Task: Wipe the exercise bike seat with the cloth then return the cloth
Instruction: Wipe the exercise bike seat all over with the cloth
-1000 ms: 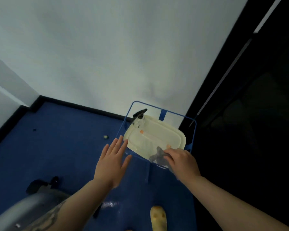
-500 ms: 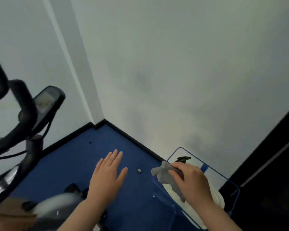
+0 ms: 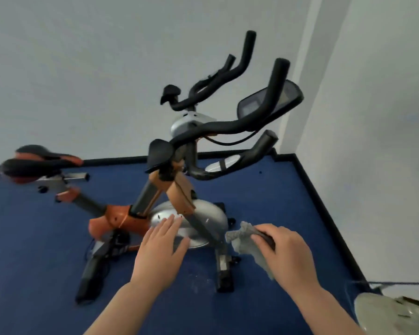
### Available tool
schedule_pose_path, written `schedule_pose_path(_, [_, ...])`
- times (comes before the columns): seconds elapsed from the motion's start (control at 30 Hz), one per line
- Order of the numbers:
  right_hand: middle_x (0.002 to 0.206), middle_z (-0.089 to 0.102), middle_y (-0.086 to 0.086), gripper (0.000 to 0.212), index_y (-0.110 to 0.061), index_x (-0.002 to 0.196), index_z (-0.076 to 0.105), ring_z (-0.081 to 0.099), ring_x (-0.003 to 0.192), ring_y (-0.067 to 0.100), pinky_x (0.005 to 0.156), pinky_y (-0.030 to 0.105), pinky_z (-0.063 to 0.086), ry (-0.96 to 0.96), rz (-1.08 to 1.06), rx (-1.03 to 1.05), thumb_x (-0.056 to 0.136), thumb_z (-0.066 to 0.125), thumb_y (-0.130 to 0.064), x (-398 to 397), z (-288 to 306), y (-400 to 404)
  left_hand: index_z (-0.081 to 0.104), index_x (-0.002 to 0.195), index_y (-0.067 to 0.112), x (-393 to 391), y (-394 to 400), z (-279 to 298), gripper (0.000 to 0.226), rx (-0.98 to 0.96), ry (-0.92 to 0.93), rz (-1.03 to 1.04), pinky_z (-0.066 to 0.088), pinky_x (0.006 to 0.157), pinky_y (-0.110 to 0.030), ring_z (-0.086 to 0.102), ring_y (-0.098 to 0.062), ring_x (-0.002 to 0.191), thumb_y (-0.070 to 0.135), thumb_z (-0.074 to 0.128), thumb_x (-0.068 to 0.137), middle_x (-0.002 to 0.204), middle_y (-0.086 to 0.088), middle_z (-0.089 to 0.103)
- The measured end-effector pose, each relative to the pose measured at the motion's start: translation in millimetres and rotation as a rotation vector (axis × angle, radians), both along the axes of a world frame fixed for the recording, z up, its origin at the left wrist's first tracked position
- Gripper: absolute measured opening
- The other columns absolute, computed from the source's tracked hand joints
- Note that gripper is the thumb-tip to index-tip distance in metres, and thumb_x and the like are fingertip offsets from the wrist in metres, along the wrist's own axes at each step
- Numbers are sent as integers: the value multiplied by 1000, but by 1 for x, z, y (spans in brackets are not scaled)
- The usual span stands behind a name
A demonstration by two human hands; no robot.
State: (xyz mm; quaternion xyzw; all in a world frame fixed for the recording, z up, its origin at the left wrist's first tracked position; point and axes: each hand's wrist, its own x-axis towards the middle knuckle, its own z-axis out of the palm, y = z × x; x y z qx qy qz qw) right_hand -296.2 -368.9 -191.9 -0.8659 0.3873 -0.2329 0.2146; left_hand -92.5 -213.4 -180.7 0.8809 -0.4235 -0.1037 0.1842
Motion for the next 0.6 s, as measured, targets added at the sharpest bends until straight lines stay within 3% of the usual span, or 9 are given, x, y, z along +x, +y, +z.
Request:
schedule_pose_path(0.17, [69,64,-11,13,-29,98,72,56,63,10,53,14,35,20,227,19,86,69,-33,76,0,50,22,147,31,39,83,8,56,-47,-1,251,5,116,-27,10,-8,144,45,37,95,155,12,15])
schedule_pose_path(0.3, [78,69,-11,15,-32,101,71,61,70,9,60,21,48,74,372,40,89,65,-37,128,3,93,21,147,30,76,140,9,56,-84,27,369,5,116,-27,8,-9,144,46,35,95,156,11,14])
schedule_pose_path(0.6, [84,71,-13,11,-31,97,72,63,78,6,68,22,50,61,438,39,89,65,-32,257,16,205,16,148,30,190,259,12,57,-79,-27,368,6,119,-29,7,-7,144,47,31,96,157,10,12])
